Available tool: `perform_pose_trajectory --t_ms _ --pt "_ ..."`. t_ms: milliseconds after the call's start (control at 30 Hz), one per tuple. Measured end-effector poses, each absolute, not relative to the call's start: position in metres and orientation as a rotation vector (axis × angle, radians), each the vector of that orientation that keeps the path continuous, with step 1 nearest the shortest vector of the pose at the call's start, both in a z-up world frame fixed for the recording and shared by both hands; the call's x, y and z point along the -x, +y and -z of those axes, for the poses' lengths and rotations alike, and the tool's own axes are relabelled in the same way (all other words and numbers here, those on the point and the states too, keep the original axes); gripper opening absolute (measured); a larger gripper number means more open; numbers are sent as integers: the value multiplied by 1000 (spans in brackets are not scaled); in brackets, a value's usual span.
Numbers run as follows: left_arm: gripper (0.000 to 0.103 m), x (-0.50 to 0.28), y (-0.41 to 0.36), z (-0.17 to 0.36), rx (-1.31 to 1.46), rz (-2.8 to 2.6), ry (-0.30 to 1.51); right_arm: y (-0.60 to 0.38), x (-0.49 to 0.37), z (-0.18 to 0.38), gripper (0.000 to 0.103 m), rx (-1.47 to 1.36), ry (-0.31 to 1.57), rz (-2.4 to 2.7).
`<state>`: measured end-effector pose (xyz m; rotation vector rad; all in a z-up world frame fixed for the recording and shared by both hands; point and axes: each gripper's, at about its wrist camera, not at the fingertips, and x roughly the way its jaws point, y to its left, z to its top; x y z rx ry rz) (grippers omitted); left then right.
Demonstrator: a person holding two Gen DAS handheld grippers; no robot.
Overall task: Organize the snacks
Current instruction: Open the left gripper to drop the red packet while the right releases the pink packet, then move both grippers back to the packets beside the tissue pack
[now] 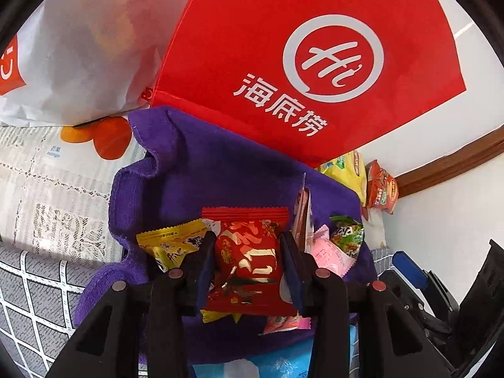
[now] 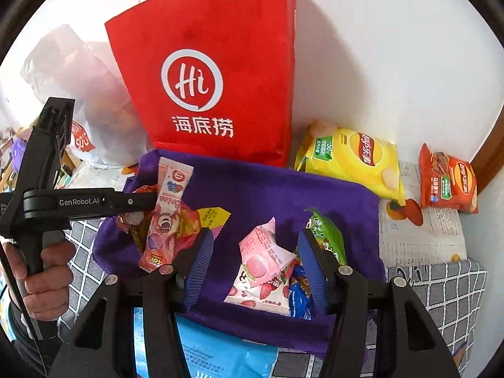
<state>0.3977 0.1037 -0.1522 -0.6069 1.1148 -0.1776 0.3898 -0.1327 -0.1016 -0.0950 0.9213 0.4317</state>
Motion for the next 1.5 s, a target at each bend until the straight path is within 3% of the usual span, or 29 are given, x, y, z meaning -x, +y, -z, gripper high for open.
perform_pose_trajectory --t_ms 300,833,1500 --pt "49 -389 121 130 621 196 1047 -130 -381 91 56 100 866 -447" --pt "49 -363 114 81 423 116 971 -132 -349 58 56 -9 723 -453" --pt "60 -273 110 3 334 117 867 -140 -223 91 56 -36 950 -463"
